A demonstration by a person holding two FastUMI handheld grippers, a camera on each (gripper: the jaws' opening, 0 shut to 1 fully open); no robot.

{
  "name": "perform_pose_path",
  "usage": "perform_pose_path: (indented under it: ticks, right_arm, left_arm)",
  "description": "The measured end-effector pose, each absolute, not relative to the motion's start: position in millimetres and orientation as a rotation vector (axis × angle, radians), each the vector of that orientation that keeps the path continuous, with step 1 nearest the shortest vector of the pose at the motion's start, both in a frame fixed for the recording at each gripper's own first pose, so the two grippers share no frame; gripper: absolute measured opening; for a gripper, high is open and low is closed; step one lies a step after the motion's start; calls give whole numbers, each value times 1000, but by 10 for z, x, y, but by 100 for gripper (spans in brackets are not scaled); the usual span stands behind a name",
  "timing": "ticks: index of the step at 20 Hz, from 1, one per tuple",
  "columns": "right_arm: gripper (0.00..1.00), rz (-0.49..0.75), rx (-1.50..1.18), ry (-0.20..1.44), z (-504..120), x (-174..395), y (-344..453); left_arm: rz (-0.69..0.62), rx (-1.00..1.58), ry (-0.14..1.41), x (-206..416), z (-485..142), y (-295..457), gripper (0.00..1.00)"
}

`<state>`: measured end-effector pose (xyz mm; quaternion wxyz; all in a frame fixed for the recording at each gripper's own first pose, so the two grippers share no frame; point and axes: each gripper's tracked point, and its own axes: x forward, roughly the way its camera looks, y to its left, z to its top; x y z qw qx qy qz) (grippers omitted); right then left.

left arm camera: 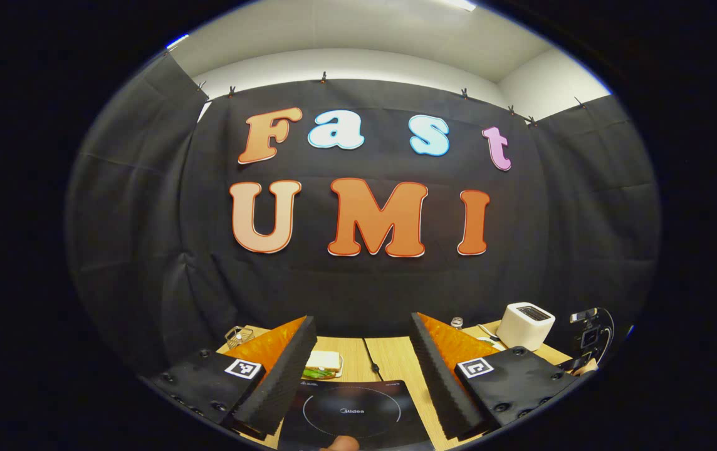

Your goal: First push the handle of the pot to place it horizontally, then grasp the pot with both hands and set it on the induction cooktop.

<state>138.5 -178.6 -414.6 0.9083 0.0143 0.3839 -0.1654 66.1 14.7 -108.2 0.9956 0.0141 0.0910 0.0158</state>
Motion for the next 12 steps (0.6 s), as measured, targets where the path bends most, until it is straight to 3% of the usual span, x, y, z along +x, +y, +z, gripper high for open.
perform_pose_path:
  ticks: [12]
  right_arm:
    - [0,-338,-8,790,-4149,1718,-1872]
  left_arm:
    - [-31,-50,402,856,-2485,-299,98]
